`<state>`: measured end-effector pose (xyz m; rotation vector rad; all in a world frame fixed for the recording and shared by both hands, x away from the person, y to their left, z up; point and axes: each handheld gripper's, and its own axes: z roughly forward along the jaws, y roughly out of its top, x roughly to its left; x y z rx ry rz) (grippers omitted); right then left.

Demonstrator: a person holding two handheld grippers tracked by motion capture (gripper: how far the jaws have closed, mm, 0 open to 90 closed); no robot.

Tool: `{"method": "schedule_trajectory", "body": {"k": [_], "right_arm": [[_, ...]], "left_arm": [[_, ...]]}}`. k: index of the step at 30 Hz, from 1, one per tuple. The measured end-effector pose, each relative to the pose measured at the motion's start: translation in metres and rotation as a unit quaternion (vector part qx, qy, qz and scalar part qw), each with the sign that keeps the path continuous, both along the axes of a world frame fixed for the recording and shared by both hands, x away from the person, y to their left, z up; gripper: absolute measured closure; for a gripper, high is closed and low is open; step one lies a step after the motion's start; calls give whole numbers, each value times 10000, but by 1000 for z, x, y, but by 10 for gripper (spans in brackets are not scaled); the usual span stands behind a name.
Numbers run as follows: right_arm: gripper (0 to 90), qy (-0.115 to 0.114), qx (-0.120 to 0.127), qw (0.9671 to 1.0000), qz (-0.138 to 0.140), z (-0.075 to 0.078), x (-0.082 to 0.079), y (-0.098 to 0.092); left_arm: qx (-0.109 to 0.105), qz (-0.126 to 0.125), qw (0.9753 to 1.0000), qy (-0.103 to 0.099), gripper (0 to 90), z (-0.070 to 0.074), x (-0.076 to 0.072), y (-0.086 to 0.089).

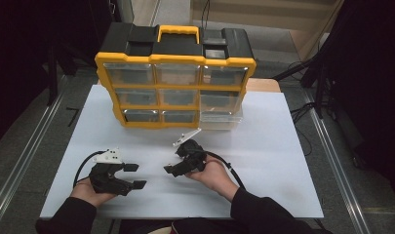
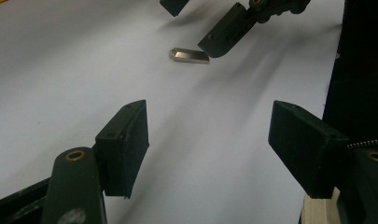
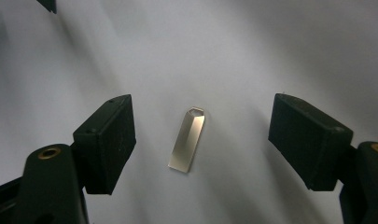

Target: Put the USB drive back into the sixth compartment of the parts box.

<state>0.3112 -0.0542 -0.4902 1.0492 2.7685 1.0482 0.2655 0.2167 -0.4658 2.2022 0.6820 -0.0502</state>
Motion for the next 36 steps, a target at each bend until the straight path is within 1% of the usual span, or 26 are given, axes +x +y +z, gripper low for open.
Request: {"method": "schedule_trajectory", "body": {"k": [2, 4, 6, 7, 8, 10, 12, 13, 14, 17, 20, 22, 23, 25, 27, 29, 30, 31, 32, 33, 34, 36], "right_arm": [[211, 7, -47, 10000, 11, -2, -1, 1], [211, -65, -98, 9999, -11, -5, -2, 4], [210, -62, -164, 9998, 17, -7, -3, 6], [211, -141, -204, 9997, 59, -9, -5, 7], [211, -141, -204, 9997, 59, -9, -5, 7], [214, -231, -224, 9995, 51, -10, -7, 8], [215, -239, -218, 9995, 42, -10, -8, 7], [222, -296, -239, 9993, 25, -11, -9, 8], [222, -296, -239, 9993, 25, -11, -9, 8], [230, -458, -329, 9984, 41, -12, -12, 9], [235, -515, -370, 9980, 41, -12, -14, 10], [255, -578, -408, 9975, 31, -13, -14, 10], [283, -651, -464, 9968, 6, -13, -15, 10], [289, -672, -475, 9966, 3, -13, -16, 10], [317, -795, -531, 9954, -40, -14, -18, 10], [330, -831, -528, 9951, -34, -14, -19, 10], [359, -851, -514, 9950, -37, -14, -20, 10], [453, -850, -489, 9952, -53, -13, -21, 10], [453, -850, -489, 9952, -53, -13, -21, 10], [480, -841, -460, 9954, -51, -13, -22, 10], [503, -887, -458, 9950, -20, -13, -22, 9], [583, -919, -441, 9948, 12, -13, -23, 9]], "left_arm": [[1, -19, 10000, 15, 296, 0, 0, 0], [43, -32, 10000, 12, 296, 0, 0, -1], [37, -35, 10000, 11, 296, 0, 0, -1], [17, -28, 10000, 11, 296, 0, 0, -1], [6, -24, 10000, 14, 296, 0, 0, -1], [24, -19, 10000, 16, 296, 0, 0, 0], [18, -22, 10000, 25, 296, 0, 0, -1], [28, -22, 10000, 26, 296, 0, 0, -1], [43, -36, 10000, 21, 296, 0, 0, -1], [44, -33, 10000, 20, 296, 0, 0, -1], [33, -18, 10000, 23, 296, 0, 0, -1], [36, -24, 10000, 24, 296, 0, 0, -1], [36, -24, 10000, 23, 296, 0, 0, -1], [33, -22, 10000, 26, 296, 0, 0, -1], [19, -21, 10000, 27, 296, 0, 0, -1], [38, -25, 10000, 24, 296, 0, 0, -1], [36, -24, 10000, 24, 296, 0, 0, -1], [38, -40, 10000, 23, 296, 0, 0, -1], [39, -38, 10000, 22, 296, 0, 0, -1], [28, -31, 10000, 27, 296, 0, 0, -1], [29, -33, 10000, 26, 296, 0, 0, -1], [27, -27, 10000, 25, 296, 0, 0, -1]]}}
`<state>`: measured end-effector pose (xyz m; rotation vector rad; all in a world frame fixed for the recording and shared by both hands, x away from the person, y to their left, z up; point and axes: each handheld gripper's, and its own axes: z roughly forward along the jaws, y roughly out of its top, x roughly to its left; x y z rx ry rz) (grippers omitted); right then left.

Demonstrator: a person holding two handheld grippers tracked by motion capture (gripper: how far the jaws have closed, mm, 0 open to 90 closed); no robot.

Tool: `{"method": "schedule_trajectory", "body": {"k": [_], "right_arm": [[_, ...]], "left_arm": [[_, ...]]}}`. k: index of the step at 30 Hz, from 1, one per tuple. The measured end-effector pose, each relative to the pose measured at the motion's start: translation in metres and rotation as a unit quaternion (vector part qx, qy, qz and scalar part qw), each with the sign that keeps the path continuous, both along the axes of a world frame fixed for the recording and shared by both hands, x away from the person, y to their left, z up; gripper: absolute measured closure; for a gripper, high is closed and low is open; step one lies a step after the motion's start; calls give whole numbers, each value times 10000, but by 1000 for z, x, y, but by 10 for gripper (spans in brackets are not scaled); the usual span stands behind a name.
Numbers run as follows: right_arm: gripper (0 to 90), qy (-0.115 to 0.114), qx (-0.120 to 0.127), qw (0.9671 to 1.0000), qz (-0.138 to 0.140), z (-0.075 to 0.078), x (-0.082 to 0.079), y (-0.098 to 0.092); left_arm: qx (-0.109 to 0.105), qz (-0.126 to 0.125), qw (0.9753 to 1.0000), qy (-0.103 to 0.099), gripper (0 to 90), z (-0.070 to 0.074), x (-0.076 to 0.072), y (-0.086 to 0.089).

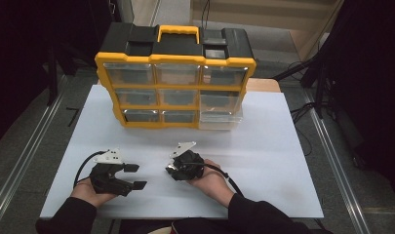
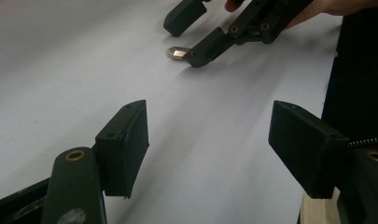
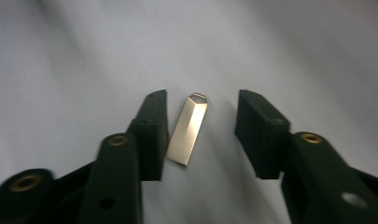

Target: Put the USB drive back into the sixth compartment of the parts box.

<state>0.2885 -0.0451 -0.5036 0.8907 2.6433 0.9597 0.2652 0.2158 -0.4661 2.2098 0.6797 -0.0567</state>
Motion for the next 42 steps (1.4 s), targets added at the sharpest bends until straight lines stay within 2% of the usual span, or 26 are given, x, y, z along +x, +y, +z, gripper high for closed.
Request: {"method": "schedule_trajectory", "body": {"k": [2, 3, 6, 11, 14, 18, 29, 35, 42], "right_arm": [[676, 69, 62, 9999, -58, 1, -1, -1], [676, 69, 62, 9999, -58, 1, -1, -1], [751, 118, 121, 9998, -53, 0, 0, -3], [759, 194, 204, 9996, -37, 0, 2, -5], [759, 290, 246, 9992, 101, 1, 5, -7], [760, 355, 268, 9989, 129, 1, 5, -8], [760, 489, 436, 9979, 17, 12, 11, -15], [760, 586, 388, 9975, -12, 18, 12, -17], [760, 719, 520, 9960, -62, 27, 15, -22]], "left_arm": [[15, -14, 10000, -2, 296, 0, 0, 0], [15, -14, 10000, -2, 296, 0, 0, 0], [8, -21, 10000, 1, 296, 0, 0, 0], [15, -17, 10000, 1, 297, 0, 0, 0], [-1, -9, 10000, 10, 296, 0, 0, 0], [-10, -1, 10000, 17, 296, 0, 0, 0], [-18, -16, 10000, 16, 296, 1, -1, 0], [-18, -21, 10000, 11, 296, 1, -1, 0], [-28, -17, 10000, 16, 297, 0, -1, 0]]}}
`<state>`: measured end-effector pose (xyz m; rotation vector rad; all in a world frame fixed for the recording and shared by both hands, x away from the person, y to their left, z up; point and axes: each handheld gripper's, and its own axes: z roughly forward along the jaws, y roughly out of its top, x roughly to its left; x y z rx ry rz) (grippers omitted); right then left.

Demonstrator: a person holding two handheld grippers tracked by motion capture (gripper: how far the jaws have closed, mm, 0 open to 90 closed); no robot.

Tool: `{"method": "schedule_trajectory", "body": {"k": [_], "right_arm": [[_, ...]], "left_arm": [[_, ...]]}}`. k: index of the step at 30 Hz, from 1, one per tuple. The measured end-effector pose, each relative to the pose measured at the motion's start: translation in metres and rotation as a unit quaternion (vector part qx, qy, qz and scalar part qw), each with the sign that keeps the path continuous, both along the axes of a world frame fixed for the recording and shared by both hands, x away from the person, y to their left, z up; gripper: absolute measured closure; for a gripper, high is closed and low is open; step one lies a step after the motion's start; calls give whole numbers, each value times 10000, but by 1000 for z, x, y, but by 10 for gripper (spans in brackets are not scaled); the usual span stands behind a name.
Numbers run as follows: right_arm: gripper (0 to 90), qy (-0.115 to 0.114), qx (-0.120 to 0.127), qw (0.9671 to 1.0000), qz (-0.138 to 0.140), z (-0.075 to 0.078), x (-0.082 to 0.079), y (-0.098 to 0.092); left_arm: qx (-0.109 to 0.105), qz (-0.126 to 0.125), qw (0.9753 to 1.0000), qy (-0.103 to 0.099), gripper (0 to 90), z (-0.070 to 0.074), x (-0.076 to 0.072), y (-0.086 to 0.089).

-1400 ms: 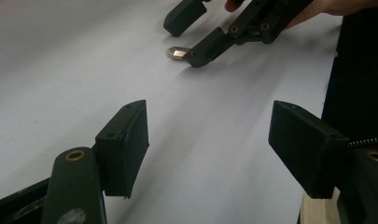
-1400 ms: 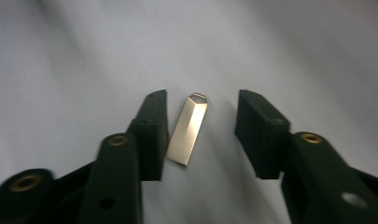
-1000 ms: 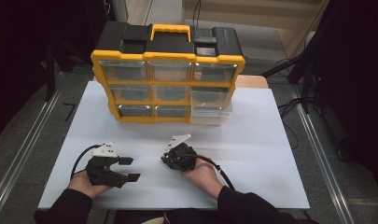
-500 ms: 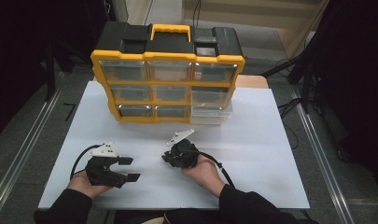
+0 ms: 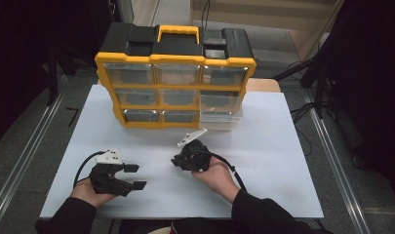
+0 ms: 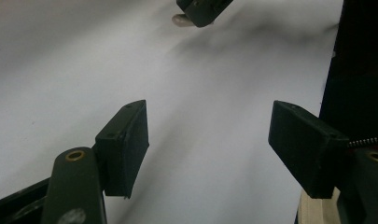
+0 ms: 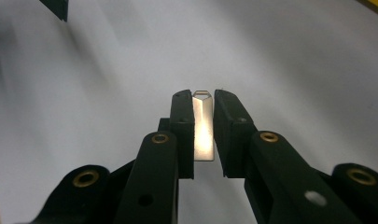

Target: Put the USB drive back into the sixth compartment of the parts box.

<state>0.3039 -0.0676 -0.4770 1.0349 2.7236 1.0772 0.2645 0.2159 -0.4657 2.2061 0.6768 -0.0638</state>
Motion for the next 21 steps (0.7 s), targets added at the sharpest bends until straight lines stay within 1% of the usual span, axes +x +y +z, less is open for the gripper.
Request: {"method": "schedule_trajectory", "body": {"k": [2, 7, 9, 14, 19, 21], "right_arm": [[760, 0, 16, 10000, 4, 2, 0, -1], [760, 130, 57, 9999, 2, 5, 0, -3], [760, 146, 68, 9999, 25, 7, 1, -4], [760, 203, 87, 9998, 19, 16, 0, -7], [760, 365, 123, 9993, -12, 24, 3, -10], [760, 363, 166, 9992, -11, 26, 3, -12]], "left_arm": [[22, 4, 10000, 1, 297, 0, 0, 0], [22, 4, 10000, 1, 296, 0, 0, 0], [12, 2, 10000, 7, 296, 0, 0, 0], [58, -17, 10000, -2, 297, 0, 0, 0], [62, -31, 10000, -5, 296, 0, 0, 0], [61, -31, 10000, -5, 297, 0, 0, 0]]}}
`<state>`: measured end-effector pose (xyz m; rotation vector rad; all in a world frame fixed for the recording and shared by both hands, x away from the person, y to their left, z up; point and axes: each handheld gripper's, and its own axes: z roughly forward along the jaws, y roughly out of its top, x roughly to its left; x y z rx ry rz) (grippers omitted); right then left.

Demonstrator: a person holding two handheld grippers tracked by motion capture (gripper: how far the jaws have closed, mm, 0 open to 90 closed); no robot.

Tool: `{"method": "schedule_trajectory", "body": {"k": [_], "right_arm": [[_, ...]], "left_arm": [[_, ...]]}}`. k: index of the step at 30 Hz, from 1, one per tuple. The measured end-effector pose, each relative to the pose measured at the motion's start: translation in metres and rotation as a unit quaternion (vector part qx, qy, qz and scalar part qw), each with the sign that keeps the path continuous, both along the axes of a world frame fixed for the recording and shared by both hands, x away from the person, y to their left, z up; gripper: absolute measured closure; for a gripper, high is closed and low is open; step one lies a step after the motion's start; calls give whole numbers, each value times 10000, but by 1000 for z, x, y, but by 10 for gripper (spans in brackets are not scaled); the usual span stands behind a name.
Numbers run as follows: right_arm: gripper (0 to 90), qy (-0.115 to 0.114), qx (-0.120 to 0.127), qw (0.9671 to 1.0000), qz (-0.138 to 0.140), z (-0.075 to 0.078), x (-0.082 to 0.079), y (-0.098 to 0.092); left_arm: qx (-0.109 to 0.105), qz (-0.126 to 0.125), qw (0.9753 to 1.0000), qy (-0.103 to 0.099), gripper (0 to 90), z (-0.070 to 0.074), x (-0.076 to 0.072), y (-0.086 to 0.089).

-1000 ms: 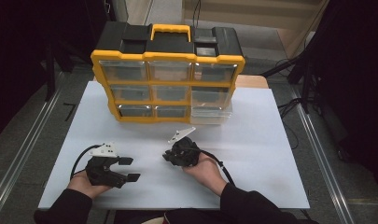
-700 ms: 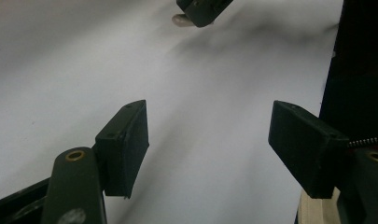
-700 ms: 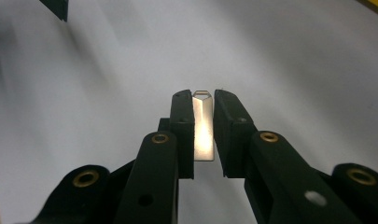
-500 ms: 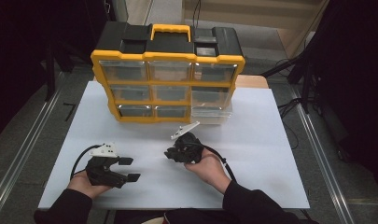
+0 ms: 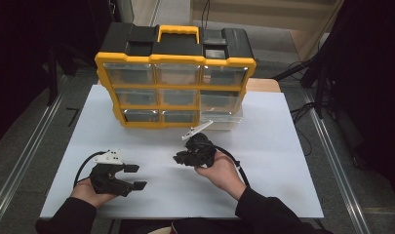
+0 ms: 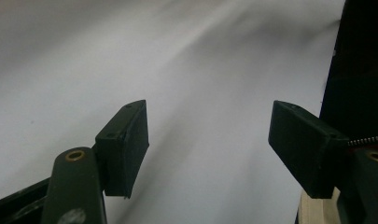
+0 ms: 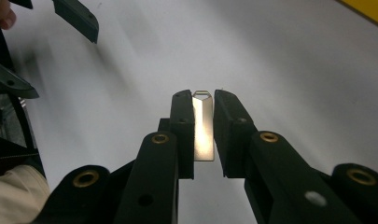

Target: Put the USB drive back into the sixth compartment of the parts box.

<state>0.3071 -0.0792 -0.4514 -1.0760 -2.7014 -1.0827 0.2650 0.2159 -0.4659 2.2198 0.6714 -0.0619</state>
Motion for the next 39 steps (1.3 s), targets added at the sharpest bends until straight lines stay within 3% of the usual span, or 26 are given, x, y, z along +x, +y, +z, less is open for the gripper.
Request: {"method": "schedule_trajectory", "body": {"k": [39], "right_arm": [[760, 158, 171, 9996, 140, 45, 0, -24]], "left_arm": [[19, -11, 10000, 3, 296, -1, 0, -1]]}}
